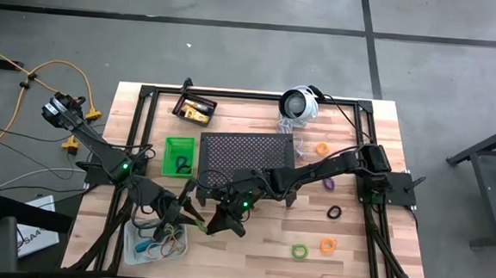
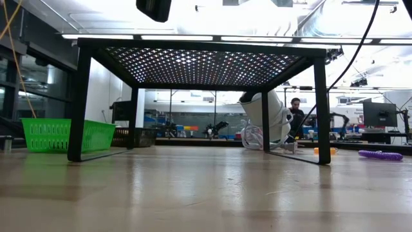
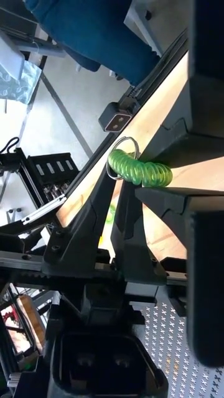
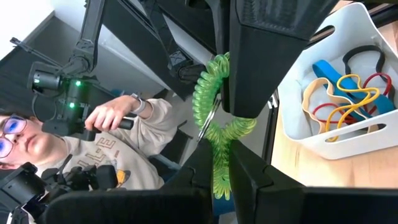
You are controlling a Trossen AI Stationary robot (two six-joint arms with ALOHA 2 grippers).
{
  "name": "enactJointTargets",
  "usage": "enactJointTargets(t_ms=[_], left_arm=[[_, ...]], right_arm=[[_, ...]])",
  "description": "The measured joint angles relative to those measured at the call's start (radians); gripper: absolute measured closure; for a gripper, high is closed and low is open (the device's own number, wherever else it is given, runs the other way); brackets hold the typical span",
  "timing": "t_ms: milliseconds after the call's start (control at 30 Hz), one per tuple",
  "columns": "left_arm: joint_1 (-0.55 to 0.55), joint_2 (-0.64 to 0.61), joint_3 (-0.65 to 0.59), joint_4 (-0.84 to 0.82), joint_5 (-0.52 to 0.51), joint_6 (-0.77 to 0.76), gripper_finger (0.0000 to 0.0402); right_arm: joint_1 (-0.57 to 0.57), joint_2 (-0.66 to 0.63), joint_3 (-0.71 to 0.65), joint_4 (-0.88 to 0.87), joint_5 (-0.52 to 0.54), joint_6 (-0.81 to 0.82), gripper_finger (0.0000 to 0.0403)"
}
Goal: Pick & Place Office Desk Supplies
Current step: Put the left green spring keychain into the green bin
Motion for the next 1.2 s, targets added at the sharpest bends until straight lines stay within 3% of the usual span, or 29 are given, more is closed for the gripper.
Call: enactJointTargets(t_ms=[333, 900, 1200], left_arm=[[0.0, 0.0, 0.0, 0.0, 0.0, 0.0, 0.0365], [0.0, 0.0, 0.0, 0.0, -0.002, 0.0, 0.0366], [-0.005, 0.0, 0.0, 0.0, -0.002, -0.027, 0.0366]], right_arm=[[0.0, 0.0, 0.0, 0.0, 0.002, 0.005, 0.037], [0.0, 0.0, 0.0, 0.0, 0.001, 0.005, 0.0249], [0.005, 0.0, 0.0, -0.011, -0.046, 0.031, 0.0235]])
